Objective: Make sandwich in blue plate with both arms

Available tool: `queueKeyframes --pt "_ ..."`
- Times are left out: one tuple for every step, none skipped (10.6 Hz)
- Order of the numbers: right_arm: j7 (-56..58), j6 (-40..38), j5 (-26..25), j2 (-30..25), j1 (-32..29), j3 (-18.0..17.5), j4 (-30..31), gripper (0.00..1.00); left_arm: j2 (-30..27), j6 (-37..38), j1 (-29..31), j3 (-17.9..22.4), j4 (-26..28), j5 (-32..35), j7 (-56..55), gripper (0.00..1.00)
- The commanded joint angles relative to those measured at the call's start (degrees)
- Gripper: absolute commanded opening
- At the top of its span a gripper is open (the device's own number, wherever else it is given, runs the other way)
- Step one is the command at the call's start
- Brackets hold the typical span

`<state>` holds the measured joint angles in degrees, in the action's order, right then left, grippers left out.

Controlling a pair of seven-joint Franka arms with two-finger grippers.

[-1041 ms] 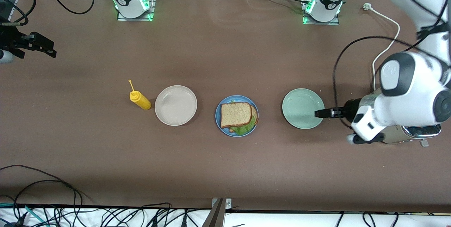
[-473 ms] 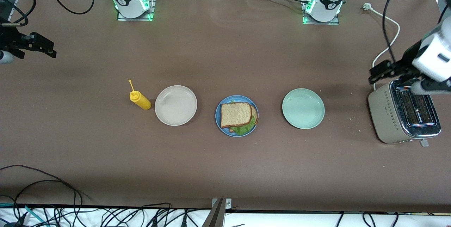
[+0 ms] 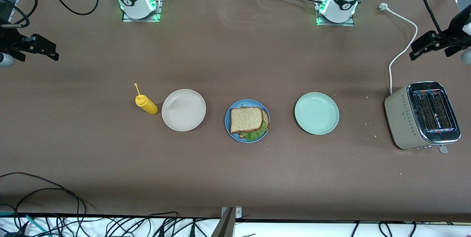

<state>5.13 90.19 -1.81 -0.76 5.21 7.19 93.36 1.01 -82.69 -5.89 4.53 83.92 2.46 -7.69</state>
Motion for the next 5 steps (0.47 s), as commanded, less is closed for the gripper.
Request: queueKeyframes --pt "0.23 -0.54 1.10 0.24 -0.20 0.11 -1.08 1.00 -0.49 0.95 0.09 -0.84 1.42 2.11 -0.39 1.00" --pt "0.23 -0.54 1.10 0.24 -0.20 0.11 -1.08 1.00 0.12 1.30 0.17 -0.75 1.07 1.93 -0.92 1.00" --pt "0.23 -0.54 1.10 0.24 -0.20 0.11 -1.08 1.00 0.13 1.31 0.17 -0.75 1.07 1.93 -0.84 1.00" --pt "0.23 -0.63 1.10 0.24 -0.20 0.02 -1.08 1.00 0.22 1.31 0.17 -0.75 0.98 1.93 -0.84 1.00" --pt "0.23 -0.54 1.19 0.24 -0.20 0.02 -1.08 1.00 0.30 1.22 0.00 -0.83 0.89 2.10 -0.75 1.00"
